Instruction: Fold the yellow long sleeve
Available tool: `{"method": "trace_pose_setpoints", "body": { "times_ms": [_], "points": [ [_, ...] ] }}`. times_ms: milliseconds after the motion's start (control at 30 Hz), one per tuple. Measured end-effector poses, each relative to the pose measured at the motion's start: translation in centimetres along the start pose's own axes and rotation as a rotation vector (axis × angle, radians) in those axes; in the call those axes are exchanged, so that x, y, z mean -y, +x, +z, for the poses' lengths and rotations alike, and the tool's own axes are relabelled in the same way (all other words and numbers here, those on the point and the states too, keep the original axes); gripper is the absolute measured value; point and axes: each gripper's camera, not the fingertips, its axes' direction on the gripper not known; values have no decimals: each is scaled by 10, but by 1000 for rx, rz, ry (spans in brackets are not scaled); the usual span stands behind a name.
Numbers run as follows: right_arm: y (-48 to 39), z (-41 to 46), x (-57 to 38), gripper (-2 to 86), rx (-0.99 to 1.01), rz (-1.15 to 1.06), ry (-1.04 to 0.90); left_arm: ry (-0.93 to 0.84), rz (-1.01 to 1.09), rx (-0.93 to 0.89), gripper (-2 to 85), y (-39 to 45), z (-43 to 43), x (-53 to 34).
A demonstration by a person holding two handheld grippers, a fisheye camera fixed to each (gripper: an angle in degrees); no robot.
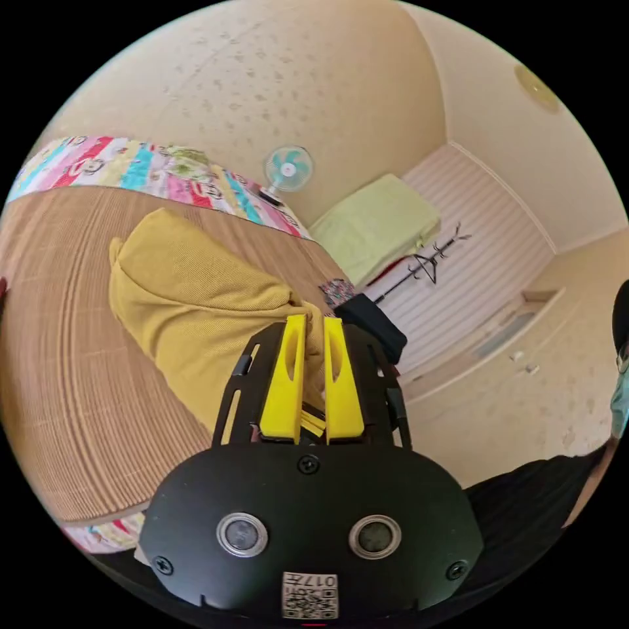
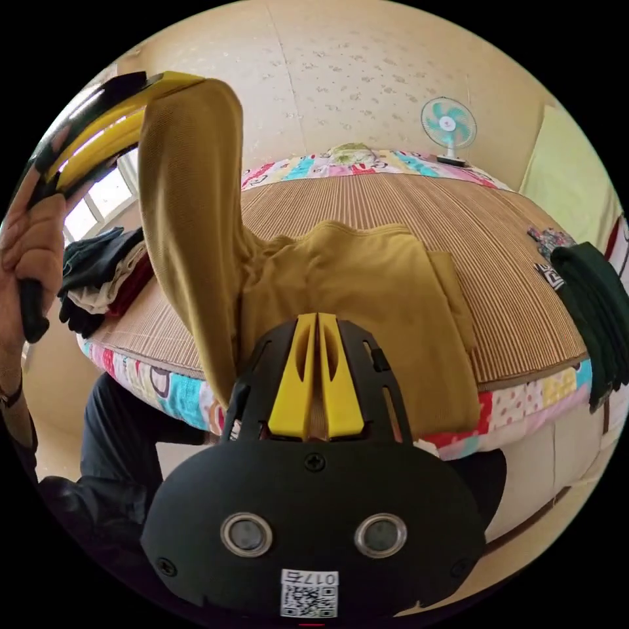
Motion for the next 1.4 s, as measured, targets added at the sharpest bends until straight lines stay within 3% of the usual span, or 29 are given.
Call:
{"method": "trace_pose_setpoints", "body": {
  "times_ms": [67, 133, 200, 300, 367, 433, 533, 633, 767, 933, 967, 1033, 1167, 1300, 1400],
  "points": [
    [44, -34, -2, 7, -23, 105, 61, -150, 107, -156, 67, 35, 58, -7],
    [109, -70, -6, 11, -41, 241, 84, -182, 142, -274, 72, 48, 76, -23],
    [159, -90, -11, 17, -26, 341, 70, -137, 128, -260, 90, 47, 69, -42],
    [226, -119, -19, 33, 30, 461, 80, -44, 55, -77, 110, 23, 35, -70],
    [255, -133, -20, 47, 81, 509, 82, 31, -128, 217, 138, -11, 1, -98],
    [283, -143, -16, 78, 189, 559, 78, 28, -237, 257, 160, -38, -11, -115],
    [311, -143, -9, 116, 478, 642, 84, -147, -432, 151, 177, -79, 10, -138],
    [333, -132, -7, 146, 592, 768, 19, -246, -526, 43, 162, -99, 38, -157],
    [345, -138, -7, 183, 592, 851, -78, -286, -533, -167, 68, -99, 31, -159],
    [360, -127, -5, 188, 913, 897, -169, -279, -338, -302, 51, -56, -22, -166],
    [359, -125, -4, 183, 970, 898, -172, -270, -290, -330, 51, -47, -40, -168],
    [348, -123, 5, 146, 1273, 893, -156, -225, -216, -325, 51, -37, -76, -170],
    [278, -129, 56, 122, 1459, 666, -209, -6, -84, -307, 66, -30, -197, -180],
    [145, -113, 134, 106, 1634, 427, -335, 264, -80, -192, 112, -32, -305, -221],
    [39, -116, 186, 100, 1805, 294, -320, 416, -161, -62, 124, -41, -368, -265]
  ]
}}
